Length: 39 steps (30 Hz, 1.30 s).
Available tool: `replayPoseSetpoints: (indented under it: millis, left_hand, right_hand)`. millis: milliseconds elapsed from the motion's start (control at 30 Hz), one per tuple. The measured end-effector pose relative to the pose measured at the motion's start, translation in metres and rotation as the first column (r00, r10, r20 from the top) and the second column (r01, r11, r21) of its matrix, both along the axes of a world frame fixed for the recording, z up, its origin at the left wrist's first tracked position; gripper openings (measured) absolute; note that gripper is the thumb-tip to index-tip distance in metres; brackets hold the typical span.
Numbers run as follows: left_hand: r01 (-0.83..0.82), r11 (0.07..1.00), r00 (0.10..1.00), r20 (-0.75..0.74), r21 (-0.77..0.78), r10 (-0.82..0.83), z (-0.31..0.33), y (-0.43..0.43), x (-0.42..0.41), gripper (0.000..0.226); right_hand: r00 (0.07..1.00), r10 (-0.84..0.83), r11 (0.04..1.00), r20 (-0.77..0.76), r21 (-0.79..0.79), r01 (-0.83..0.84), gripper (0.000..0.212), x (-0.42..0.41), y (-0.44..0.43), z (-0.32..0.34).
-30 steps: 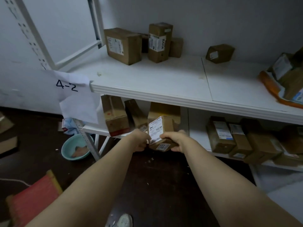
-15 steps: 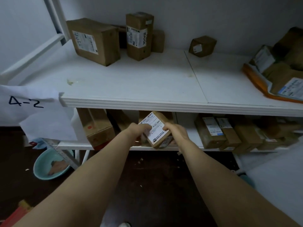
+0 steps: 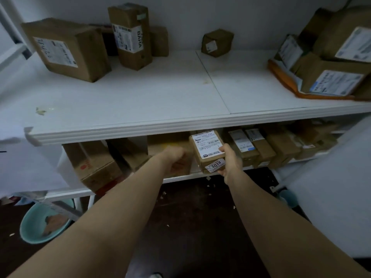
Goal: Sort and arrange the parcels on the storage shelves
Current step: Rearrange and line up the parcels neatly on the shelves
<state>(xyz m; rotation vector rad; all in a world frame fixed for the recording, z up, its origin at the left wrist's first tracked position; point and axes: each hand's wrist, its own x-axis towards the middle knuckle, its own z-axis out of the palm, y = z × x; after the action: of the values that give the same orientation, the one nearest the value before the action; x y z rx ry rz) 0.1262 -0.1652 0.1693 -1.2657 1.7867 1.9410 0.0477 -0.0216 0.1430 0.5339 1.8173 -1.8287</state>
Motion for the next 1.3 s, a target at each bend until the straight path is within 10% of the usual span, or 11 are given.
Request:
replayPoseSetpoints:
  millis: [267,567,1067,1300]
  left_hand:
    - [0.117,0.987,0.991,0.075,-0.109,-0.109,-0.024,0.069,-0.060,0.013]
    - [-0.038,0.999,0.997,0.066,-0.002,0.038,-0.059,0.132,-0.126,0.024]
    - [-0.131,0.983,0.991,0.033,0.129,0.128,-0.130,0.097,-0.189,0.018]
    - [-0.104,0.987,0.993,0.065,0.120,0.097,-0.151,0.086,-0.208,0.014]
  right_hand:
    - [0.993,0.094,0.977,-0.068,0.196,-0.079,0.072,-0.045,0.068,-0.027]
    - [0.809,0.577,0.670,-0.114,0.632,-0.389,0.065,-0.113,0.100,-0.066]
    - [0.707,0.681,0.559,-0.194,0.761,-0.330,0.057,-0.152,0.042,-0.137]
    - [0.572,0.805,0.314,-0.158,0.932,-0.184,0.055,-0.158,0.035,-0.145]
